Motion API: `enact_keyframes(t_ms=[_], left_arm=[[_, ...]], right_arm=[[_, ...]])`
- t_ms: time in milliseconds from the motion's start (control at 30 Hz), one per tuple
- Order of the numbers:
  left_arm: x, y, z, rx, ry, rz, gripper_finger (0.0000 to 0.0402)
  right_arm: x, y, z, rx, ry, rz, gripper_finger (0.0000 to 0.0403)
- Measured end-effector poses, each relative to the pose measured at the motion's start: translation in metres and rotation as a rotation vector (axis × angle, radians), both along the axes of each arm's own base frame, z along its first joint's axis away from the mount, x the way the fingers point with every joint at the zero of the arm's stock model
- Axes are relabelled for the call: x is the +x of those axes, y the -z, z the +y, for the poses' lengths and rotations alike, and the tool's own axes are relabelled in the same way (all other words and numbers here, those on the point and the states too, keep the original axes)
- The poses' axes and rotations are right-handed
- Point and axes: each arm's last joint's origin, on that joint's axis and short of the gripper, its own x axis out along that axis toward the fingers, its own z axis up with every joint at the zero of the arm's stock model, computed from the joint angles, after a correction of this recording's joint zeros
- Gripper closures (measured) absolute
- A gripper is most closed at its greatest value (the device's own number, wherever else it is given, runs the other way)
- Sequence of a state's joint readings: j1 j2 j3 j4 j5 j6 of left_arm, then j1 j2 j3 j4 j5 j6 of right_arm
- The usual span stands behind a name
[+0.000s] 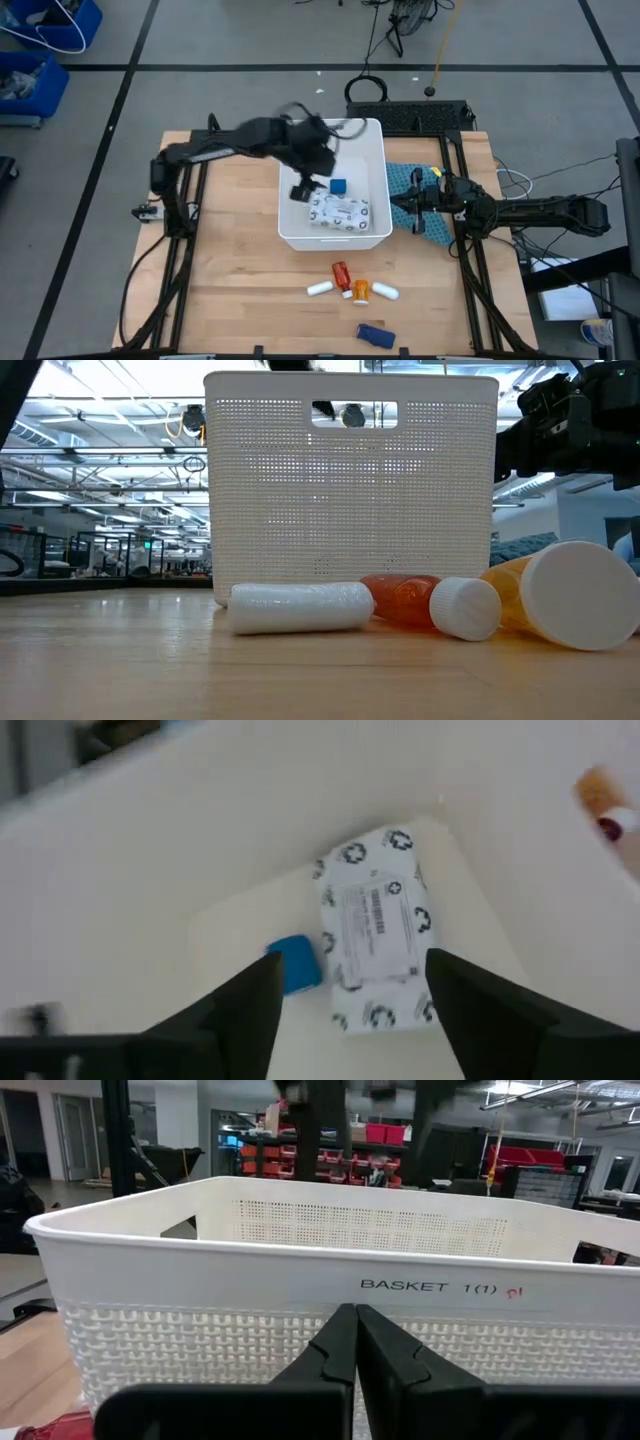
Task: Pick & place medical supplies in basket/bin
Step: Adjust the white bin
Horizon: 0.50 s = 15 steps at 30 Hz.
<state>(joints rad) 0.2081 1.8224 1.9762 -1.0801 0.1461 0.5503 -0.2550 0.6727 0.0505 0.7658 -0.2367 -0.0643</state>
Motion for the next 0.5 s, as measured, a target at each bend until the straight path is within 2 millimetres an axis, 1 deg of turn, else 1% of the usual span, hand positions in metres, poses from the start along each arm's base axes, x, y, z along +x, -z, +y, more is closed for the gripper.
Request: enact_keyframes(t_ms=[67,133,200,267,300,367,433,500], left_arm=[[-0.022,-0.026,-0.005,0.029,0.006,-0.036,0.0191],[-0.047,-0.046,-0.008,0.030,0.025,-0.072,0.0239],[-0.071,-0.055,-0.009,-0.014,0.049,-0.112,0.0302],[-0.092,-0.058,-0.008,-0.069,0.059,-0.184,0.0368],[-0.102,-0.056,-0.008,-0.089,0.057,-0.221,0.0384],[-0.119,-0.047,-0.011,-0.097,0.044,-0.307,0.0387],[-0.132,-0.029,-0.015,-0.100,0.024,-0.386,0.0391],[-0.145,-0.007,-0.018,-0.114,-0.001,-0.456,0.0398]], right_arm=[[0.000,0.000,0.000,0.000,0.000,0.000,0.0403],[0.000,0.000,0.000,0.001,0.000,0.003,0.0403],[0.000,0.000,0.000,0.001,0.000,0.003,0.0403],[0.000,0.001,0.000,0.002,0.000,0.007,0.0403],[0.000,0.001,0.000,0.002,0.000,0.007,0.0403],[0.000,0.001,0.000,0.003,0.000,0.007,0.0403],[0.000,0.001,0.000,0.009,-0.001,0.007,0.0403],[0.000,0.001,0.000,0.018,-0.002,0.007,0.0403]])
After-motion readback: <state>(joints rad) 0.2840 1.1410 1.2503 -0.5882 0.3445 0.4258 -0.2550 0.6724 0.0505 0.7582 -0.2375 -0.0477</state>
